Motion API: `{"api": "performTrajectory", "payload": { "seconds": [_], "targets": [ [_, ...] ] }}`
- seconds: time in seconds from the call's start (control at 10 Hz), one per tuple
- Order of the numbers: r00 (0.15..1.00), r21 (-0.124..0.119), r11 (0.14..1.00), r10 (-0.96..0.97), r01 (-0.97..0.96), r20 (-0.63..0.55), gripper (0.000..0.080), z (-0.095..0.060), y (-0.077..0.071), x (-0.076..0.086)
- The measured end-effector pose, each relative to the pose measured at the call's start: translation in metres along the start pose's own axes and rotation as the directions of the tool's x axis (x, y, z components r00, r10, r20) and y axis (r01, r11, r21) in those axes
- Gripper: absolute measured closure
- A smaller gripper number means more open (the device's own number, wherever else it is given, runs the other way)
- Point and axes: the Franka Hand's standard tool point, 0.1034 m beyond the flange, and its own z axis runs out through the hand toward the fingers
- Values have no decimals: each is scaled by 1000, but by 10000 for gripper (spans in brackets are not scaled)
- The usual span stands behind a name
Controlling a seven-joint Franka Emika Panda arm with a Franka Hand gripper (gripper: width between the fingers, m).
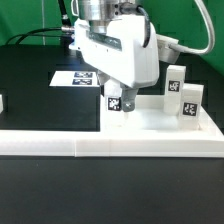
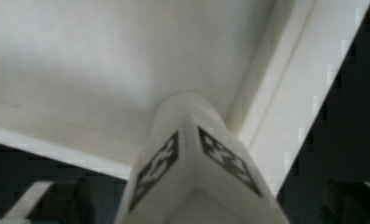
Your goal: Assemble square table
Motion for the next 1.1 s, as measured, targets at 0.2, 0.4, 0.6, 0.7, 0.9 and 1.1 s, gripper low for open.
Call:
{"api": "performTrajectory", "payload": {
  "seconds": [0.2, 0.4, 0.6, 0.7, 0.9, 1.1],
  "targets": [
    [992, -2, 992, -130, 130, -2, 150, 0, 0, 1],
    [892, -7, 892, -451, 451, -7, 150, -3, 0, 2],
    [733, -25, 733, -681, 680, -8, 150, 1, 3, -2],
    [728, -25, 728, -686, 685, -9, 150, 1, 3, -1],
    [756, -25, 756, -654, 654, -10, 162, 1, 3, -1],
    [855, -22, 855, -518, 518, -13, 517, 1, 3, -1]
  ]
}}
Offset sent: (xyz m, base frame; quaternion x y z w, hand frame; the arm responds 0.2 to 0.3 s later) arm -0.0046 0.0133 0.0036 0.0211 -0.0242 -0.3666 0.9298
